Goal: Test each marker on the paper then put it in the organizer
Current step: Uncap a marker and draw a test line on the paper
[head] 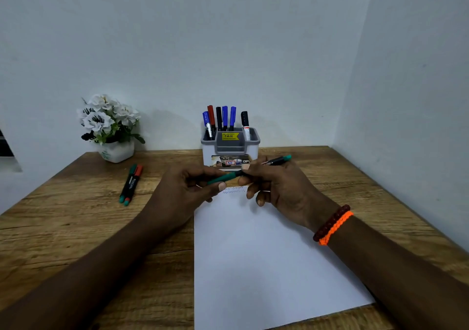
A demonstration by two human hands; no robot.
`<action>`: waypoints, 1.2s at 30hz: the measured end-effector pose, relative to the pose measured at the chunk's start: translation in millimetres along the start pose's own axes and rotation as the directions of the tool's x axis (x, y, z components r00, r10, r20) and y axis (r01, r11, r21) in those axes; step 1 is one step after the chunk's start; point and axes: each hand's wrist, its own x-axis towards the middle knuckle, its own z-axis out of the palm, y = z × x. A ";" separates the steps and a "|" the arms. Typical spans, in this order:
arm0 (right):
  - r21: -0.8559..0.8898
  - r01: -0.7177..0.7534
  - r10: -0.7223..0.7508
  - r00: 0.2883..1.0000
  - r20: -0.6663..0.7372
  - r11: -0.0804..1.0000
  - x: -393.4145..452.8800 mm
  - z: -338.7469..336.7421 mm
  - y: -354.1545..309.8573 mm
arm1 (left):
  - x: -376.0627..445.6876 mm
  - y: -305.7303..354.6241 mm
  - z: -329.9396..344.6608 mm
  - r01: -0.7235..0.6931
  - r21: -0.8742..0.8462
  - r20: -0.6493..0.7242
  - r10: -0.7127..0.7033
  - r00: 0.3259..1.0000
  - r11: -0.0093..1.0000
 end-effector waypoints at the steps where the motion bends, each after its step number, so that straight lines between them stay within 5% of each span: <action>1: 0.003 0.000 0.000 1.000 0.003 1.000 -0.1 0.9 0.9 | -0.4 0.8 0.3 -0.004 -0.006 -0.003 0.004 1.000 1.000; 14: 0.151 -0.102 0.096 0.994 0.044 0.983 -0.6 1.0 2.8 | -3.8 9.7 1.7 -0.043 -0.063 -0.011 0.043 0.999 0.997; 22: 0.027 -0.083 0.081 0.995 0.061 0.996 5.3 -6.0 1.7 | -1.3 7.6 -6.0 0.009 0.021 0.039 -0.010 0.999 1.000; 28: -0.110 -0.017 0.023 0.998 0.059 0.994 5.8 -27.6 -15.7 | -0.5 12.0 -16.0 0.118 -0.234 0.078 -0.103 0.992 0.965; 32: -0.301 -0.041 0.109 0.971 0.211 0.953 -7.0 -16.4 -24.6 | 0.7 12.7 -17.2 0.235 -0.515 0.131 -0.196 0.972 0.824; 36: -0.273 -0.031 0.111 0.952 0.285 0.962 -14.6 2.4 -29.7 | 1.2 11.1 -16.4 0.261 -0.532 0.169 -0.201 0.965 0.806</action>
